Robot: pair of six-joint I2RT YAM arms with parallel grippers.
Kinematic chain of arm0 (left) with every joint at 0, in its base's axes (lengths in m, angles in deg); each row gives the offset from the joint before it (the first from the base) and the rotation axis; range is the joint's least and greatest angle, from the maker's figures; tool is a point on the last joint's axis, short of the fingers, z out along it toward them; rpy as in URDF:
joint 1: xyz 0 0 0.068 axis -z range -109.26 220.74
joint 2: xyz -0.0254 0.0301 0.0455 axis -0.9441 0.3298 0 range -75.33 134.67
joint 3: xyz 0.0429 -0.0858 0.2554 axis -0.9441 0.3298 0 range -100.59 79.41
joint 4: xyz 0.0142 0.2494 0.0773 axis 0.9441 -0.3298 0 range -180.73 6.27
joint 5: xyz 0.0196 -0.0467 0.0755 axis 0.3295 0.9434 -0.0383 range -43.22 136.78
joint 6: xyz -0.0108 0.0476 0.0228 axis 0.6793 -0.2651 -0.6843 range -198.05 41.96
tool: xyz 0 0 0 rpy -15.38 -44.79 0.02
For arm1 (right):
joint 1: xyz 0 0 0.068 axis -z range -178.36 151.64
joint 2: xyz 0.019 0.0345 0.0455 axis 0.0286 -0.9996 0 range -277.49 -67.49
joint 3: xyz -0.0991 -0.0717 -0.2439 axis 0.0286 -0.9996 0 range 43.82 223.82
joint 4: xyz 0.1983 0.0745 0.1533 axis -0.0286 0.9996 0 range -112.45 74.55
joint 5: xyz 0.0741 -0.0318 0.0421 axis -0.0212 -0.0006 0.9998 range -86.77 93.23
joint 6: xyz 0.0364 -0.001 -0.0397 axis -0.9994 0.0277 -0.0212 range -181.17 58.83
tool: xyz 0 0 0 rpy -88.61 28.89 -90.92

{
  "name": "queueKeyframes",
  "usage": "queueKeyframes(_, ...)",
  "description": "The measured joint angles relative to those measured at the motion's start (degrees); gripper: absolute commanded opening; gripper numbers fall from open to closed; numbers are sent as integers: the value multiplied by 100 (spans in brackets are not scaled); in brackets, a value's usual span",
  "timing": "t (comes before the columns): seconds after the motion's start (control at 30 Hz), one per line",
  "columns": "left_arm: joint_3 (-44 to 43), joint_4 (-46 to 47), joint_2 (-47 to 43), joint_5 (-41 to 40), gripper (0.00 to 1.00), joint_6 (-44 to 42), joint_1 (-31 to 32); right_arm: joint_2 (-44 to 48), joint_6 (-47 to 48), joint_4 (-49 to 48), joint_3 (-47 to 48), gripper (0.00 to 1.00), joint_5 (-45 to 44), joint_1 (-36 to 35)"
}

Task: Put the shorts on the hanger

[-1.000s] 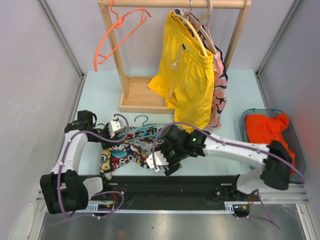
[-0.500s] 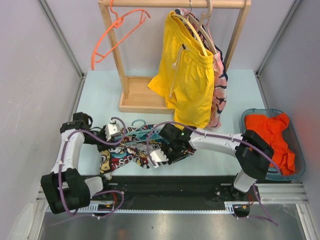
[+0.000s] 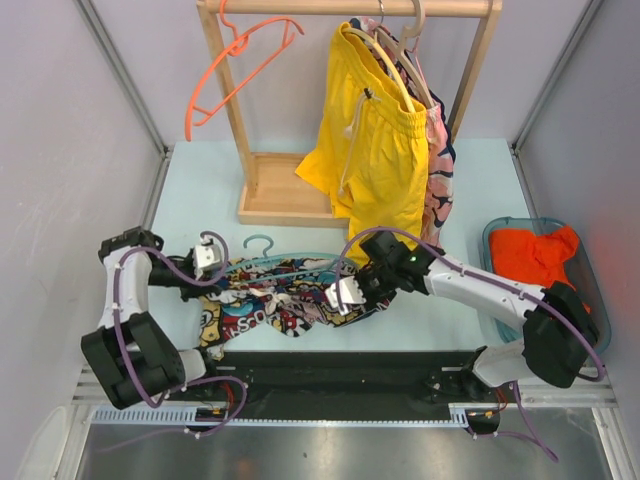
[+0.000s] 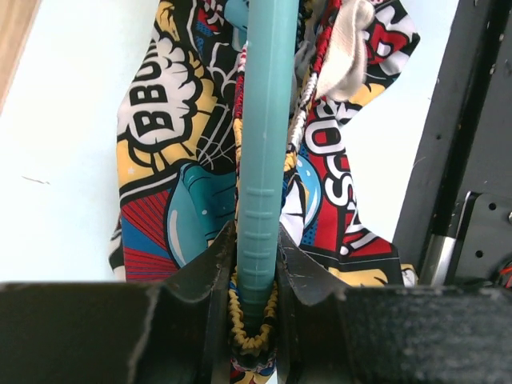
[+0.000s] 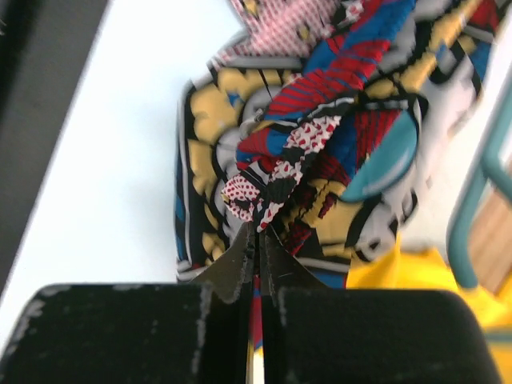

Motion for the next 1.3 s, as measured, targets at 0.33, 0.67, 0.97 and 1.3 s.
queueKeyframes(0.33, 251, -212, -520, -4, 0, -737, -20, 149, 485, -35, -284, 0, 199, 807)
queueKeyframes(0.67, 415, -199, -514, -146, 0, -595, -11, 570, 737, 131, -363, 0, 422, 1154)
queueKeyframes(0.97, 479, 98, -496, -361, 0, 225, 295, 1067, 820, 415, -387, 0, 378, 885)
queueKeyframes(1.3, 678, 765, -922, -772, 0, 901, 1158, 1226, 638, 540, -293, 0, 175, 564)
